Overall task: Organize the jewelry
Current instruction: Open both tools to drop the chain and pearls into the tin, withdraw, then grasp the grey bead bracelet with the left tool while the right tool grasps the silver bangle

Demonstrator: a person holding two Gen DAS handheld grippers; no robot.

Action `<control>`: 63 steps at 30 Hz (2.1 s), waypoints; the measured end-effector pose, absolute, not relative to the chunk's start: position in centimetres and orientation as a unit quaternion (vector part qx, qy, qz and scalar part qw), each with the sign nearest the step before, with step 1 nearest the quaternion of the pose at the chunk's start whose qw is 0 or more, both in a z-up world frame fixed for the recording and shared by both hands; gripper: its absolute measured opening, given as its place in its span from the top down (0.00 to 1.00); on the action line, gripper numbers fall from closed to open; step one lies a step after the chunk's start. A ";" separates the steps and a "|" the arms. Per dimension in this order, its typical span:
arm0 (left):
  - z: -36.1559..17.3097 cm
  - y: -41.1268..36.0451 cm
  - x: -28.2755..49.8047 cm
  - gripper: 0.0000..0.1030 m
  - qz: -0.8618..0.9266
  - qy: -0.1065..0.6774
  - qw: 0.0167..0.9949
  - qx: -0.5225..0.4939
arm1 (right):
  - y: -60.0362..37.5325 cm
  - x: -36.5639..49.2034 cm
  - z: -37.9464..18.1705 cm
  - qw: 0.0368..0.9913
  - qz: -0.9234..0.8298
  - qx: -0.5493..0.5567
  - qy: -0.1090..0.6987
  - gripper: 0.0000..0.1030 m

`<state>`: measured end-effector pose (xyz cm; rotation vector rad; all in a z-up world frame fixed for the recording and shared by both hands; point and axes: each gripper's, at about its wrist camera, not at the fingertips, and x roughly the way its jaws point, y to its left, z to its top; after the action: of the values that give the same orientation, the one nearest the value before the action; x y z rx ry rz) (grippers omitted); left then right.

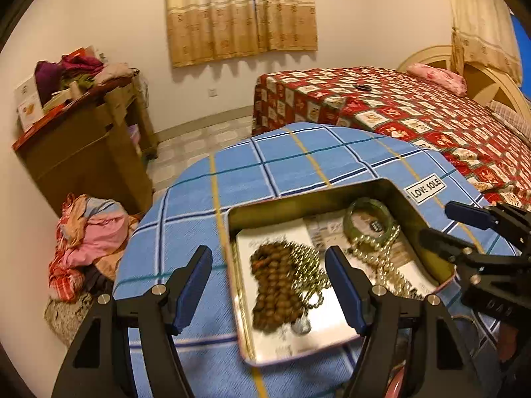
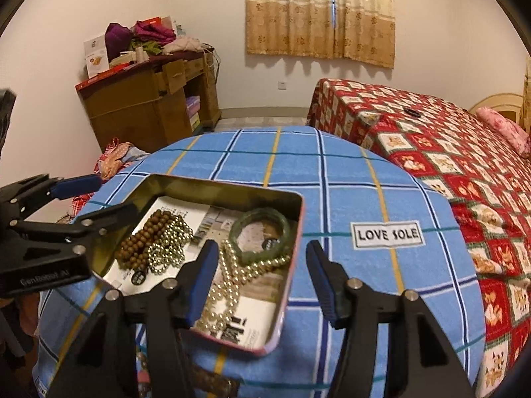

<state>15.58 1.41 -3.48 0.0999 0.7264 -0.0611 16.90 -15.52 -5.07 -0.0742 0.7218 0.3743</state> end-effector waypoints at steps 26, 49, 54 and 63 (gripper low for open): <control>-8.7 -0.6 6.6 0.31 -0.042 0.395 0.914 0.081 | -20.9 8.3 -8.6 0.908 0.136 -0.051 0.392 0.34; -10.1 2.1 6.3 0.92 -0.036 0.417 0.906 0.055 | -19.7 6.5 -9.6 0.903 0.170 -0.041 0.392 0.30; -10.2 2.1 6.2 0.92 -0.040 0.417 0.907 0.051 | -19.6 6.3 -9.5 0.901 0.181 -0.035 0.392 0.30; -10.1 1.9 6.4 0.92 -0.047 0.418 0.906 0.049 | -18.2 6.2 -10.6 0.886 0.194 -0.067 0.417 0.30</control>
<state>6.36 1.90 -10.15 0.1010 0.8633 -0.0964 6.21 -18.16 -10.64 -0.1399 0.8669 0.4032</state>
